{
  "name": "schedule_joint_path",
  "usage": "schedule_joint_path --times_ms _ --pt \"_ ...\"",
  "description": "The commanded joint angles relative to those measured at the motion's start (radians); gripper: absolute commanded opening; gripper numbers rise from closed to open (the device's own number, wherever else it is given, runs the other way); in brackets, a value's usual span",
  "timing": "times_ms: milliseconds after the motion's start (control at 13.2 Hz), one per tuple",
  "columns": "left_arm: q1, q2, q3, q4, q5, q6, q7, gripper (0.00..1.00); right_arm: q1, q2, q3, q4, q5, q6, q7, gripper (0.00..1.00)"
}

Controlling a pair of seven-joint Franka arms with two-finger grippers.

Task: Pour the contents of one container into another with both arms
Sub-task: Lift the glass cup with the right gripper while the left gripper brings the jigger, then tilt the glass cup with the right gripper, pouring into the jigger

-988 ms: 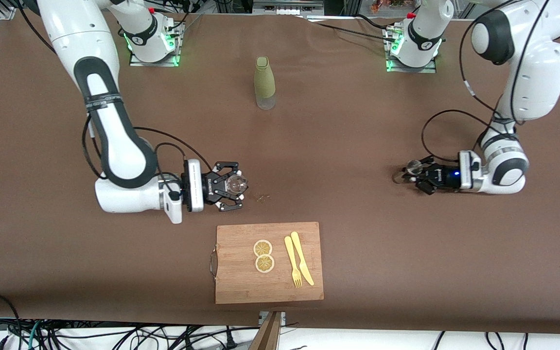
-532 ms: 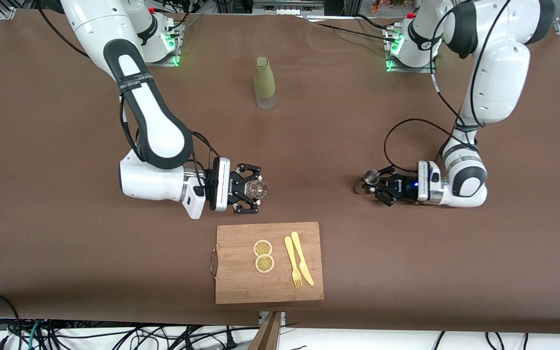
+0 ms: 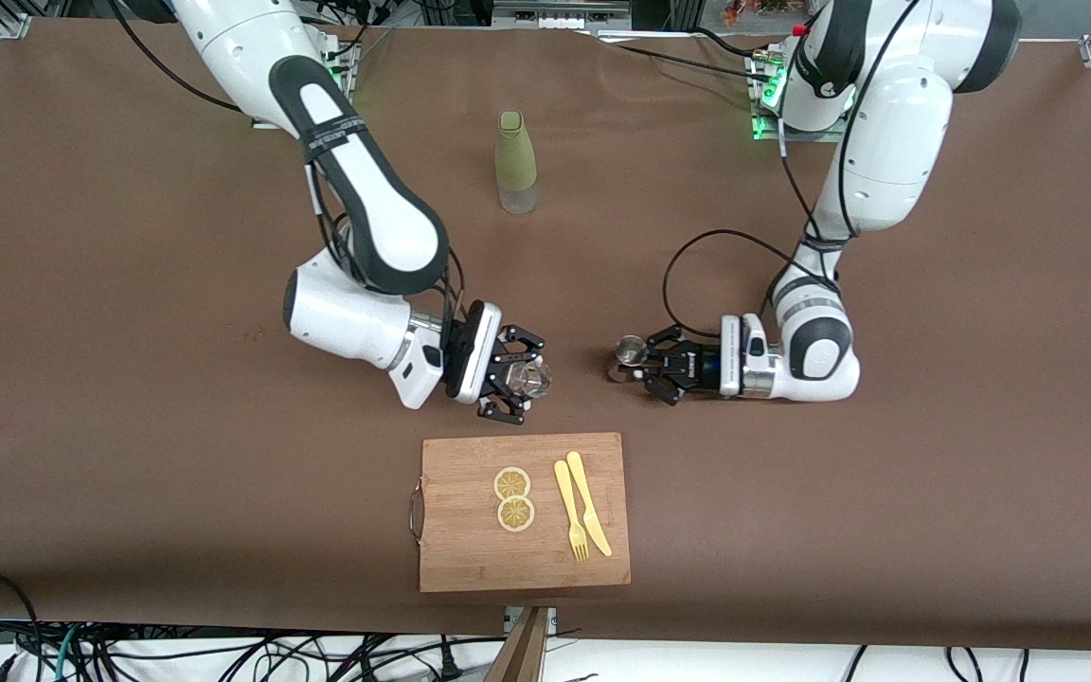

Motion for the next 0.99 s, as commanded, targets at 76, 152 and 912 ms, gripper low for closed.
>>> schedule_joint_path --times_ms 76,152,912 --pt "-0.068 0.010 -0.002 0.049 -0.037 0.090 -0.003 0.00 0.053 -0.015 -0.007 -0.046 -0.017 0.099 0.015 0.00" --pt "-0.085 0.012 -0.004 0.050 -0.054 0.110 -0.009 0.00 0.069 -0.015 -0.009 -0.049 -0.024 0.105 0.012 0.00" --pt "-0.128 0.023 -0.056 0.078 -0.129 0.207 -0.032 0.00 0.075 -0.108 -0.012 -0.205 -0.129 0.157 -0.045 0.00"
